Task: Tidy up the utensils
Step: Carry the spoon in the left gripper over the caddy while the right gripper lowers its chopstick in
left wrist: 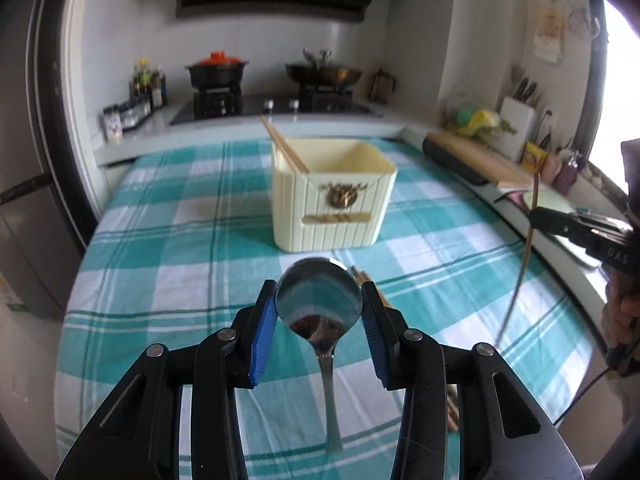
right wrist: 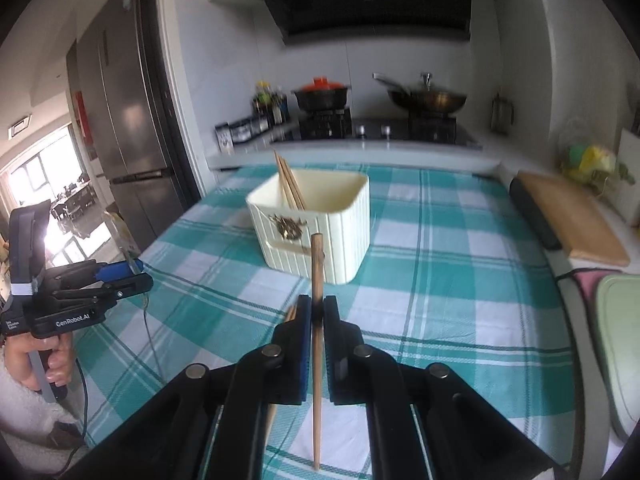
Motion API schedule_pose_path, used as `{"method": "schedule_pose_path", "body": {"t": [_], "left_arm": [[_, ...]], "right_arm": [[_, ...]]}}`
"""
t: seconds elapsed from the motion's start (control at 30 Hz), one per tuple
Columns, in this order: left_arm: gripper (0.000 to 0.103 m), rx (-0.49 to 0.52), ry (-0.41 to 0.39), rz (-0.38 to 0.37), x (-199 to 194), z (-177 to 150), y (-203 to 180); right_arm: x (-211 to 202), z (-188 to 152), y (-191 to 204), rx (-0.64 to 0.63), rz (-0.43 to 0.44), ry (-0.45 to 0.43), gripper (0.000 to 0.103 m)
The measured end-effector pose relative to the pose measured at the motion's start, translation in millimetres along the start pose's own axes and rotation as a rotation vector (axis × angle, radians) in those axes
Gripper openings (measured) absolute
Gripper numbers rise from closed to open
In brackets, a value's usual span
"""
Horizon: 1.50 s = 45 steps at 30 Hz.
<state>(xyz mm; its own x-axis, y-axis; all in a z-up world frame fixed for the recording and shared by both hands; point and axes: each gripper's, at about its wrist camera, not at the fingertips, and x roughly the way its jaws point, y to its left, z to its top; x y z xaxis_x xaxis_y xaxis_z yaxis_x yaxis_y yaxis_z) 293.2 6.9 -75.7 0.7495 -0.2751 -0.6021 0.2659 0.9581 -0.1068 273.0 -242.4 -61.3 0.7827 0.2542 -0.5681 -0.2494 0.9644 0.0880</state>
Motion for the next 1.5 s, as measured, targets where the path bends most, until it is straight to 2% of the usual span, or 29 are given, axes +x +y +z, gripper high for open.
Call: {"method": "schedule_pose_path", "body": {"t": [0.4, 1.0, 1.13, 1.27, 1.4, 1.5], "left_arm": [[0.042, -0.016, -0.055, -0.024, -26.1, 15.8, 2.3], [0.042, -0.024, -0.025, -0.072, -21.4, 54.2, 14.4], [0.042, -0.003, -0.044, -0.092, -22.3, 84.6, 13.6], [0.042, 0.022, -0.104, -0.095, -30.4, 131.7, 11.0], [0.042, 0.030, -0.212, -0.060, -36.2, 182.3, 9.2], [0.042, 0.017, -0.299, -0.011, -28.4, 210.6, 9.2]], "right_arm": [[-31.5, 18.0, 11.1, -0.001, -0.014, -0.116, 0.006], [-20.9, 60.5, 7.0, -0.010, 0.030, -0.100, 0.005], [-15.1, 85.4, 6.0, -0.053, 0.007, -0.125, 0.005], [-8.2, 123.8, 2.8, -0.057, 0.003, -0.163, 0.005], [0.8, 166.2, 6.7, -0.085, -0.003, -0.251, 0.005], [11.0, 185.1, 8.8, -0.083, 0.000, -0.316, 0.005]]}}
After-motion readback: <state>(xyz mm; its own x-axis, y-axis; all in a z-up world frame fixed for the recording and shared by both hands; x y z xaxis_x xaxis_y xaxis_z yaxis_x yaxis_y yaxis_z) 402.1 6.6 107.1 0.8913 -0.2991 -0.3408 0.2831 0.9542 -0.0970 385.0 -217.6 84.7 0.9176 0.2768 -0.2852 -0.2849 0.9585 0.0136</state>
